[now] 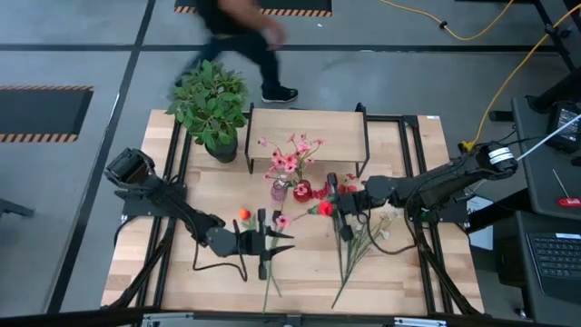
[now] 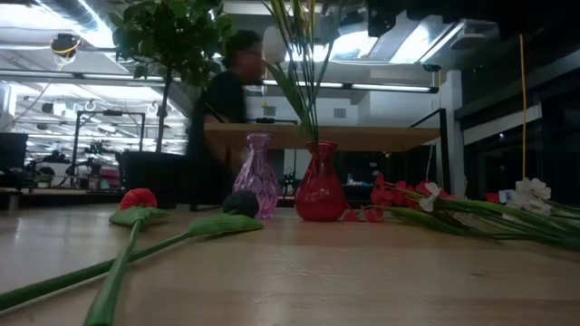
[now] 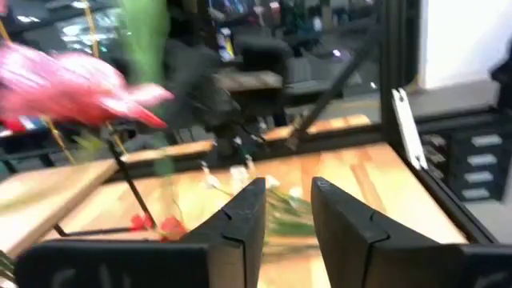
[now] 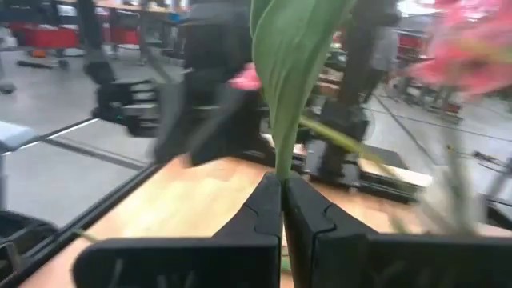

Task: Pick and place flowers into a vace then onto a shelf
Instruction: Put the red flower into the red vase

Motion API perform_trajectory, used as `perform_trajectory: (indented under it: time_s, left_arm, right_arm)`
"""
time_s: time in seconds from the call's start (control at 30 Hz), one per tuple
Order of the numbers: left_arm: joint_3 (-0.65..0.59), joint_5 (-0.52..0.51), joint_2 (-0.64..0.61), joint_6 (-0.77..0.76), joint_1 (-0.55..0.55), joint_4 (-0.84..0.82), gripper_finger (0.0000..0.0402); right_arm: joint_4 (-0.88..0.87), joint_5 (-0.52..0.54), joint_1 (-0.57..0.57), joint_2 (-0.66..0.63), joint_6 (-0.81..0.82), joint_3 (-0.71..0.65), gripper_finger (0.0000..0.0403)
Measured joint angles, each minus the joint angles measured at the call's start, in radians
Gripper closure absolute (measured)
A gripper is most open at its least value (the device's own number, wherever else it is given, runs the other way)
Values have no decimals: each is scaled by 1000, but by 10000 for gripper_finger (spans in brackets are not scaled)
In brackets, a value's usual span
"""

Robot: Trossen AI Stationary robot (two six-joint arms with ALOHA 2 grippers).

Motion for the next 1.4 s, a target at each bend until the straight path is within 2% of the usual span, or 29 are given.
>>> perform_trajectory:
  time_s: [0.33, 0.6, 0.87, 1.1, 1.4]
  left_arm:
    - [0, 0, -22, -113, -48, -200, 396]
    - [0, -26, -22, -152, -49, -224, 399]
    - [0, -27, -22, -161, -49, -221, 399]
    - [0, -28, -22, -163, -49, -220, 400]
    - [0, -28, -22, -161, -49, -220, 399]
  right_arm:
    - [-85, 22, -116, -96, 0, 0, 403]
    - [-208, 22, -186, -177, 13, 0, 403]
    - [-272, 44, -189, -236, 1, 0, 403]
    - [-281, 48, -196, -205, -3, 0, 403]
    - [-225, 47, -238, -101, 6, 0, 403]
